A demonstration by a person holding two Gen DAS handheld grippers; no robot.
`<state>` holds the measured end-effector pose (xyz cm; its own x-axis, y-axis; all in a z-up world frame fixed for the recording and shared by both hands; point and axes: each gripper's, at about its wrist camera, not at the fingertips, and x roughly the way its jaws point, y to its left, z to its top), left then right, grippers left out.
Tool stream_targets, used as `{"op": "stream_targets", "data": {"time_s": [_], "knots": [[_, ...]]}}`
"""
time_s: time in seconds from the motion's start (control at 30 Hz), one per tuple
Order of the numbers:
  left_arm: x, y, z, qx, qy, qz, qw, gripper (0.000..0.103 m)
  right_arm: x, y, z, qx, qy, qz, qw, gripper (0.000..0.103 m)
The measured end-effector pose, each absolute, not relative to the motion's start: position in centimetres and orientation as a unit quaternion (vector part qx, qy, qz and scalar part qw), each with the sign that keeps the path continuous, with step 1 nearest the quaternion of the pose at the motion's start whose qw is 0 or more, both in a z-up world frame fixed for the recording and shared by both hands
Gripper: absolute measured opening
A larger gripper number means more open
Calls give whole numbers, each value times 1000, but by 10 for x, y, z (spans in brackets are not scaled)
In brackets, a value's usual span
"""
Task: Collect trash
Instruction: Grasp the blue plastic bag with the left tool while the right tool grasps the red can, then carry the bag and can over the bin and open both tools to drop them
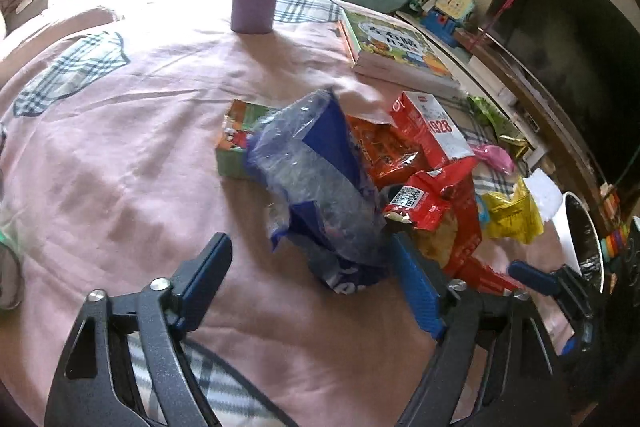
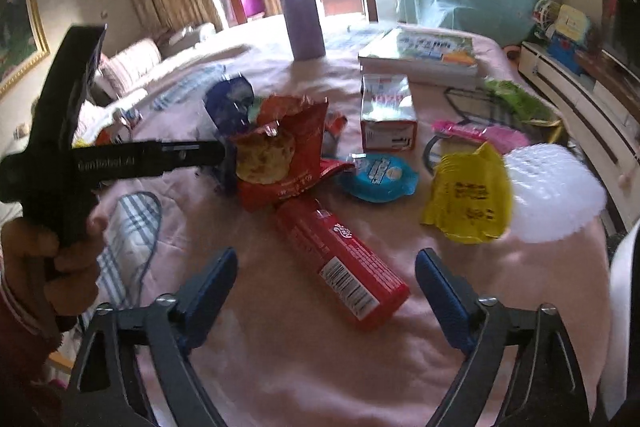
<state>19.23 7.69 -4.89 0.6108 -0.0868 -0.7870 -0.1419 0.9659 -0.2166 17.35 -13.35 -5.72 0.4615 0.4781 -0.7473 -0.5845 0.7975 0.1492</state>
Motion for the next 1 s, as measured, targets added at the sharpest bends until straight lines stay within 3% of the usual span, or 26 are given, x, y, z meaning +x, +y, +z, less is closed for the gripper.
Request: {"op": "stream_targets", "data": {"time_s": [0.07,0.1,0.2,0.3,1.0], "knots": [[194,74,-51,-132,444,-3,886,49,177,-129,-67,-76,431,299,848,71],[191,73,-50,-130,442,-9,888,46,178,-128,-71,-79,439,293,846,53],[182,65,-43,-107,433,-11,895,36,175,-136,-71,-69,440,284,849,44],[166,60,-36,-110,427,-28,897,34,169,-147,-68,-49,437,276,854,33],[124,-60,-19,-57,435,-187,879,33,111,-258,-45,85,397,188,894,33]]}}
